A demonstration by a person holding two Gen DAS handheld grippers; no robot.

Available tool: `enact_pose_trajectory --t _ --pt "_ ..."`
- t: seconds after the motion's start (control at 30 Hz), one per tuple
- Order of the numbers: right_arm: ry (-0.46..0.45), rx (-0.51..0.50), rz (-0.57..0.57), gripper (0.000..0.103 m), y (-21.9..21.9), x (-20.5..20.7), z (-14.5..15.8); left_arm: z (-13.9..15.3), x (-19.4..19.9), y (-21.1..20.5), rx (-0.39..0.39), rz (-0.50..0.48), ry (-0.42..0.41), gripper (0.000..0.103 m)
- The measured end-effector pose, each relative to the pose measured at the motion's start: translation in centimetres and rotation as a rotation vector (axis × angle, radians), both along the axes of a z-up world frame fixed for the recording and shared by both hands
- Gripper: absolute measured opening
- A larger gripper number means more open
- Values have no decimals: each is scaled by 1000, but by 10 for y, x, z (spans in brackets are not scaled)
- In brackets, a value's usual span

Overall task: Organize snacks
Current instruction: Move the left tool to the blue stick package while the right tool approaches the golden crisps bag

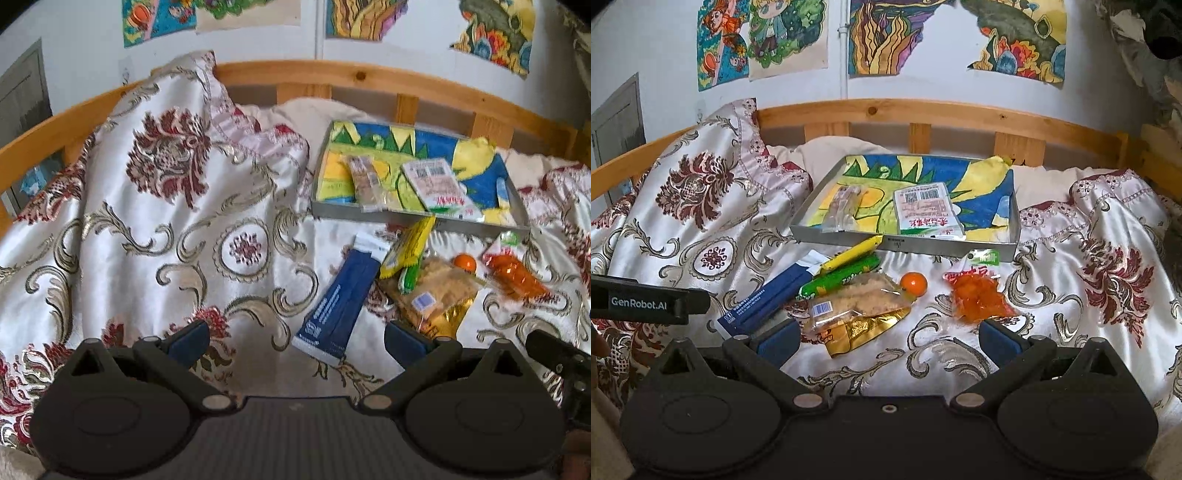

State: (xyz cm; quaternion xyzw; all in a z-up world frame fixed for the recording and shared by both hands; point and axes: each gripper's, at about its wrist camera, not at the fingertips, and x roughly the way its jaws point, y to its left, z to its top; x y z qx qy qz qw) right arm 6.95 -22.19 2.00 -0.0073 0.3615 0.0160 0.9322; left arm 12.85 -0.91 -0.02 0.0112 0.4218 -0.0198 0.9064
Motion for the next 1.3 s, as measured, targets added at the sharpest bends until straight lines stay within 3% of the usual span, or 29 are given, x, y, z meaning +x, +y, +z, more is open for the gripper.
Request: enact_pose_trajectory --t 0.5,0.8,1.17,1.3 --pt "64 6 30 102 1 21 -10 -21 43 -8 43 -125 156 102" --pt "177 127 34 102 -10 62 -27 -46 88 1 39 -154 227 102" --pt "244 311 10 102 -12 110 -56 -54 104 -15 80 -257 172 102" --pt "261 291 7 101 -7 118 -64 -60 110 -17 99 -273 183 102"
